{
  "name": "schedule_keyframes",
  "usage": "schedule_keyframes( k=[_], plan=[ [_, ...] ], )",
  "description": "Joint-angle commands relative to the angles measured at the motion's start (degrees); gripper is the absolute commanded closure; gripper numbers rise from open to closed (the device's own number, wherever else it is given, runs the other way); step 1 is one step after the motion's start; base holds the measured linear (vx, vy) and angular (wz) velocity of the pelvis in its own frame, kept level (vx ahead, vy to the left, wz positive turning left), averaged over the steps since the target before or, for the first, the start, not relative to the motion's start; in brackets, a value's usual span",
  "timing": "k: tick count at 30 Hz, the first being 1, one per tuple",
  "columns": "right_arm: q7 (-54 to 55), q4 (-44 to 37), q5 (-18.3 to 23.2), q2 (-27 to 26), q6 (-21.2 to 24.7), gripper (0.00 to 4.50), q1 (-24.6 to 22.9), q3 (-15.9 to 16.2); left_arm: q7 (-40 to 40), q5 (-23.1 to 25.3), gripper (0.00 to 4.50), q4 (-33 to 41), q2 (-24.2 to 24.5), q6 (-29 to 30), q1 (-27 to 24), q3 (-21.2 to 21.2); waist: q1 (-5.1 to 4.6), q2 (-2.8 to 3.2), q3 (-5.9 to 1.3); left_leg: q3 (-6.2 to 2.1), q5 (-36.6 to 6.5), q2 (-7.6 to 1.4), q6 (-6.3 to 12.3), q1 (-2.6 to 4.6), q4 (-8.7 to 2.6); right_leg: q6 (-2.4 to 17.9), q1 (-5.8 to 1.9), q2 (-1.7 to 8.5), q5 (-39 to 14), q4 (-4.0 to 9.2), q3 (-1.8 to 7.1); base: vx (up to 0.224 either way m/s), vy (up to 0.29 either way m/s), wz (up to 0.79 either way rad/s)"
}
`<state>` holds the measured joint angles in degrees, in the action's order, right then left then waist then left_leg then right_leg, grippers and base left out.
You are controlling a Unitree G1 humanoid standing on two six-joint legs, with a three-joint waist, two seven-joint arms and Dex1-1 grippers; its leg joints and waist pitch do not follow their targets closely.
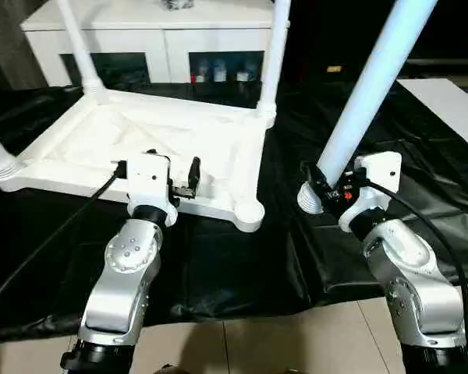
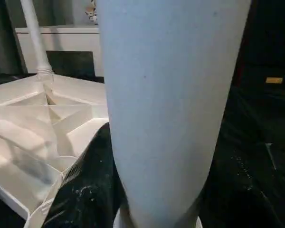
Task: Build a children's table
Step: Pick table leg
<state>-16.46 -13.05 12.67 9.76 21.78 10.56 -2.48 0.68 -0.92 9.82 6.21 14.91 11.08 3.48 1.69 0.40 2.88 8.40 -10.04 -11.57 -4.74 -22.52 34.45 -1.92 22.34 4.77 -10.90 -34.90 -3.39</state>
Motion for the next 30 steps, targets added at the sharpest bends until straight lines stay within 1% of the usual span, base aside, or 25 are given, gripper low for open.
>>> schedule_keyframes(
  k=[1, 2, 3, 4, 9, 10, 11, 12, 13, 14, 15, 16, 17, 18, 19, 21, 22, 23, 24, 25, 26, 27, 28, 29, 30],
  plan=[
    [-0.3, 0.2, -0.2, 0.0, -1.1, 2.64, 0.1, -0.4, 0.0, 1.4, 0.18, -0.6, 0.2, -0.7, -0.6, 0.6, -0.03, 0.37, -2.99, -1.55, -26.5, 0.46, 4.1, -0.08, -5.3, 3.3, -3.96, 3.56, -31.2, 6.16, -1.03, 0.016, 0.002, 0.42],
    [-0.5, 0.5, -0.4, 0.3, -1.5, 2.64, 0.2, -0.1, -0.1, 1.7, 0.18, -0.9, 0.2, -0.9, -0.6, 0.9, -0.22, 0.72, -2.77, -2.13, -28.0, 0.96, 4.42, -0.79, -5.01, 2.8, -5.43, 4.4, -37.0, 7.04, -2.6, 0.021, 0.007, 0.38],
    [-0.5, 0.9, -0.5, 0.5, -1.8, 2.64, 0.3, 0.0, -0.2, 1.6, 0.18, -1.0, 0.0, -1.0, -0.6, 0.9, -0.51, 0.63, -2.44, -2.39, -29.6, 1.12, 4.47, -0.51, -4.9, 2.8, -5.51, 4.58, -39.5, 7.7, -3.26, 0.031, 0.016, 0.46],
    [-0.5, 1.1, -0.6, 0.6, -2.1, 2.64, 0.4, 0.2, -0.3, 1.6, 0.18, -1.1, -0.1, -1.2, -0.6, 0.9, -0.92, 0.79, -2.37, -2.87, -30.3, 1.45, 4.49, -1.04, -4.59, 3.5, -6.81, 4.76, -41.3, 8.12, -4.18, 0.041, 0.008, 0.55],
    [-0.2, 1.8, -0.6, 0.6, -2.7, 2.64, 0.7, -0.2, 0.1, 1.7, 0.18, -1.2, -0.4, -1.6, -0.7, 1.2, -1.15, 1.57, -2.37, -3.7, -26.4, 1.51, 6.74, -1.04, -4.97, 7.8, -9.48, 3.8, -32.6, 8.32, -5.86, 0.073, 0.005, 0.6],
    [0.1, 1.8, -0.8, 0.5, -3.1, 2.64, 0.6, -0.4, 0.3, 1.8, 0.18, -1.3, -0.3, -1.7, -0.7, 1.3, -1.58, 1.86, -2.69, -3.72, -25.0, 0.91, 7.75, 1.01, -5.05, 9.7, -8.77, 2.73, -28.0, 7.79, -5.44, 0.131, 0.0, 0.65],
    [0.6, 1.8, -0.2, 0.0, -2.8, 2.64, 0.7, -1.2, 0.4, 1.9, 0.18, -1.4, -0.3, -1.9, -0.6, 1.5, -2.9, 2.89, -3.51, -4.1, -23.8, -1.9, 8.48, 6.16, -5.27, 12.2, -5.82, 0.86, -19.4, 5.42, -3.89, 0.131, 0.0, 0.65],
    [0.8, 1.8, 0.3, -0.3, -2.4, 2.64, 0.7, -1.6, 0.5, 2.0, 0.18, -1.5, -0.3, -2.1, -0.6, 1.5, -3.02, 2.78, -3.27, -5.32, -26.2, -3.37, 8.52, 7.91, -5.43, 13.3, -4.11, 0.42, -15.9, 3.58, -3.52, 0.171, -0.023, 0.38],
    [0.7, 1.9, 0.3, -0.1, -2.3, 2.64, 0.8, -1.6, 0.6, 1.9, 0.18, -1.5, -0.4, -2.1, -0.6, 1.5, -3.68, 2.29, -3.2, -6.41, -23.5, -4.44, 10.78, 8.59, -5.92, 11.8, -3.11, 0.03, -8.9, 1.0, -2.56, 0.167, -0.011, 0.09],
    [0.6, 1.9, 0.3, 0.1, -2.4, 2.64, 0.8, -1.5, 0.7, 1.8, 0.18, -1.5, -0.4, -2.0, -0.5, 1.6, -3.7, 1.54, -3.27, -6.38, -17.1, -3.71, 16.68, 8.76, -5.09, 10.0, -2.53, 0.7, -4.4, 0.28, -1.69, 0.167, -0.011, 0.09],
    [0.5, 1.9, 0.2, 0.1, -2.6, 2.64, 0.7, -1.4, 0.7, 2.0, 0.18, -1.6, -0.3, -2.2, -0.5, 1.7, -3.39, 1.27, -3.31, -5.61, -13.5, -2.82, 19.37, 8.07, -4.43, 9.7, -2.92, 1.35, -1.9, 0.67, -1.05, 0.131, -0.007, 0.05],
    [0.3, 1.9, 0.4, 0.2, -2.7, 2.64, 0.6, -1.2, 0.8, 2.0, 0.18, -1.7, -0.4, -2.3, -0.4, 1.8, -1.99, -0.2, -3.54, -1.69, -7.0, 1.36, 20.76, 2.36, -2.2, 9.2, -8.17, 3.18, 5.4, 3.4, 1.05, 0.128, 0.002, 0.04],
    [0.2, 1.9, 0.4, 0.2, -2.9, 2.64, 0.4, -1.0, 0.9, 1.9, 0.18, -1.8, -0.4, -2.3, -0.4, 1.8, -0.24, -0.07, -4.4, -0.69, -2.1, 2.77, 19.25, -1.38, -0.82, 8.5, -11.58, 3.79, 9.1, 4.48, 2.08, 0.128, 0.002, 0.04],
    [0.1, 1.9, 0.2, 0.3, -3.2, 2.64, 0.2, -0.9, 1.1, 2.0, 0.18, -1.9, -0.4, -2.4, -0.4, 1.9, -0.48, -0.03, -4.61, -0.55, -0.6, 2.54, 18.21, -1.82, -0.69, 8.7, -11.79, 3.51, 8.7, 4.42, 1.8, 0.123, -0.008, 0.03],
    [0.1, 1.9, 0.2, 0.3, -3.2, 2.64, 0.2, -0.9, 1.1, 2.0, 0.18, -1.9, -0.4, -2.4, -0.4, 1.9, -0.55, 0.61, -5.14, -0.95, 3.1, 2.28, 17.19, -0.94, -0.87, 8.3, -11.68, 1.65, 9.7, 3.3, 0.66, 0.109, -0.039, 0.01],
    [-0.2, 1.8, 0.7, 0.0, -2.9, 2.64, -0.3, -0.8, 2.1, 1.9, 0.18, -2.0, -0.2, -2.5, -0.5, 2.3, -1.7, 1.69, -5.65, -2.86, 9.8, 1.19, 20.82, 3.54, -1.19, 7.0, -9.22, -0.89, 9.5, 1.23, -0.86, 0.108, -0.044, 0.0],
    [-0.2, 1.5, 0.7, -0.1, -2.9, 2.64, -0.6, -0.8, 2.3, 1.8, 0.18, -2.0, -0.2, -2.7, -0.6, 2.3, -2.94, 2.24, -5.57, -5.58, 13.7, -1.16, 27.33, 7.6, -1.32, 6.4, -5.01, -1.0, 3.1, -0.62, -1.51, 0.085, -0.069, -0.13],
    [-0.2, 1.4, 0.8, -0.1, -2.9, 2.64, -0.8, -0.8, 2.6, 1.7, 0.18, -2.0, -0.2, -2.8, -0.7, 2.4, -4.16, 1.96, -5.51, -6.18, 12.9, -7.23, 23.66, 13.45, -1.63, 5.8, 1.24, 0.82, -6.6, -2.94, 0.26, 0.085, -0.069, -0.13],
    [-0.1, 1.3, 0.9, -0.1, -2.9, 2.64, -0.9, -0.8, 2.9, 1.6, 0.18, -2.0, -0.2, -2.8, -0.7, 2.4, -3.83, 1.45, -4.98, -5.97, 11.4, -8.71, 22.47, 13.08, -2.2, 4.9, 1.84, 1.71, -7.3, -3.85, 0.72, 0.044, -0.084, -0.45],
    [-0.1, 1.2, 0.9, -0.1, -2.9, 2.64, -1.1, -0.8, 3.2, 1.4, 0.18, -1.9, -0.3, -3.0, -0.7, 2.5, -3.19, 0.06, -3.9, -3.04, 3.1, -7.65, 19.31, 10.78, -2.94, 5.8, 1.11, 3.18, -2.8, -3.11, 1.74, 0.045, -0.076, -0.6],
    [0.1, 0.9, 1.0, -0.1, -2.9, 2.64, -1.4, -0.9, 3.6, 1.1, 0.18, -1.8, -0.4, -3.0, -0.8, 2.6, -1.04, -2.36, -2.6, 4.16, -11.1, 1.37, 10.37, 5.42, 0.35, 12.4, -4.6, 1.86, -4.9, 2.92, 6.37, 0.045, -0.076, -0.6],
    [0.2, 0.9, 1.0, -0.1, -2.9, 2.64, -1.4, -1.0, 3.6, 1.0, 0.18, -1.7, -0.4, -3.0, -0.9, 2.7, 0.9, -2.43, -4.02, 3.76, -12.9, 4.38, 8.13, 2.32, 3.45, 15.3, -9.69, 2.92, -3.8, 3.51, 10.57, 0.102, -0.054, -0.49],
    [0.3, 0.7, 0.8, 0.0, -3.0, 2.64, -1.6, -0.9, 3.9, 1.1, 0.18, -1.7, -0.4, -3.1, -1.0, 3.0, 1.62, -2.76, -3.79, -0.24, -6.6, 2.5, 10.48, -3.58, 6.9, 15.3, -12.89, 8.92, -0.3, 4.66, 10.88, 0.091, -0.013, -0.23],
    [0.2, 0.5, 0.9, -0.2, -3.1, 2.64, -1.9, -1.1, 4.3, 1.1, 0.18, -1.6, -0.3, -3.4, -1.2, 3.4, 1.55, -1.75, -3.84, -1.44, -3.5, 2.12, 9.51, -4.56, 6.33, 15.8, -12.02, 7.21, 4.5, 3.88, 9.56, 0.091, -0.013, -0.23],
    [0.2, 0.4, 0.9, -0.2, -3.0, 2.64, -2.0, -1.2, 4.6, 1.2, 0.18, -1.5, -0.3, -3.3, -1.4, 3.7, 0.96, -1.1, -3.66, -1.7, -1.7, 1.99, 9.2, -4.41, 4.44, 15.7, -11.59, 5.45, 4.6, 3.39, 7.43, 0.051, 0.013, -0.07]
  ],
)
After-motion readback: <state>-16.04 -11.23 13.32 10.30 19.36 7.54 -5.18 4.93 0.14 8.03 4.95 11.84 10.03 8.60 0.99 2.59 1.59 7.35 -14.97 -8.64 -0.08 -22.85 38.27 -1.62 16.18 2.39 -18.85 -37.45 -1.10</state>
